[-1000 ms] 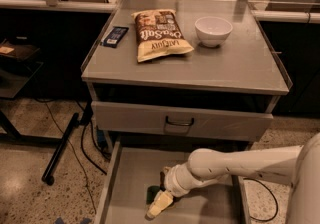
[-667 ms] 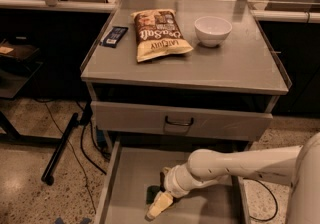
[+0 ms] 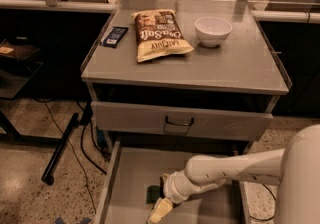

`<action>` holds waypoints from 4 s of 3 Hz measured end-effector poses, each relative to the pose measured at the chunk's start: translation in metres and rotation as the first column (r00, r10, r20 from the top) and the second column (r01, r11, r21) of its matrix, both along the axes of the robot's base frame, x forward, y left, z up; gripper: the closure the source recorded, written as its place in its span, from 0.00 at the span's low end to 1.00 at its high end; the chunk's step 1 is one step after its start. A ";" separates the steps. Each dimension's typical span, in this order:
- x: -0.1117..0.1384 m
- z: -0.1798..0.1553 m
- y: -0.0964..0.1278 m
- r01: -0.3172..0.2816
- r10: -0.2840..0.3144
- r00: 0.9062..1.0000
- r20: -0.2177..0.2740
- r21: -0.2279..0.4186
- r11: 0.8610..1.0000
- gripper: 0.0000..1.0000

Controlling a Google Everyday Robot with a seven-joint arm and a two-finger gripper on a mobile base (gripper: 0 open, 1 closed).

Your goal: Pick sponge from middle drawer and place on counter

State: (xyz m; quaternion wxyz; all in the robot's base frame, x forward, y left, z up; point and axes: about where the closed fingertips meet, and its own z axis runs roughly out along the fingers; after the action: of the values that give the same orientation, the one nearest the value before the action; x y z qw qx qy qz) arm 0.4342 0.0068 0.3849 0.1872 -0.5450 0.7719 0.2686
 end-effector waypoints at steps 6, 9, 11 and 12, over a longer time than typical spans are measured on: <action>-0.002 -0.032 0.000 -0.018 0.018 1.000 -0.015 -0.002 1.000 1.00; 0.000 0.047 -0.029 0.055 -0.053 0.998 -0.044 0.033 0.998 1.00; 0.011 0.109 -0.089 0.197 -0.197 0.980 0.003 -0.063 0.978 1.00; 0.041 0.149 -0.124 0.316 -0.314 0.949 0.038 -0.078 0.945 1.00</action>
Offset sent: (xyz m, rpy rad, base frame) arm -0.0006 -0.0006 -0.0274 -0.0025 0.0112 0.0157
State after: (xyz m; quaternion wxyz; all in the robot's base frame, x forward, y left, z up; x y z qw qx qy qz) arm 0.4757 -0.1170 0.5339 0.2144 -0.4253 0.8572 0.1959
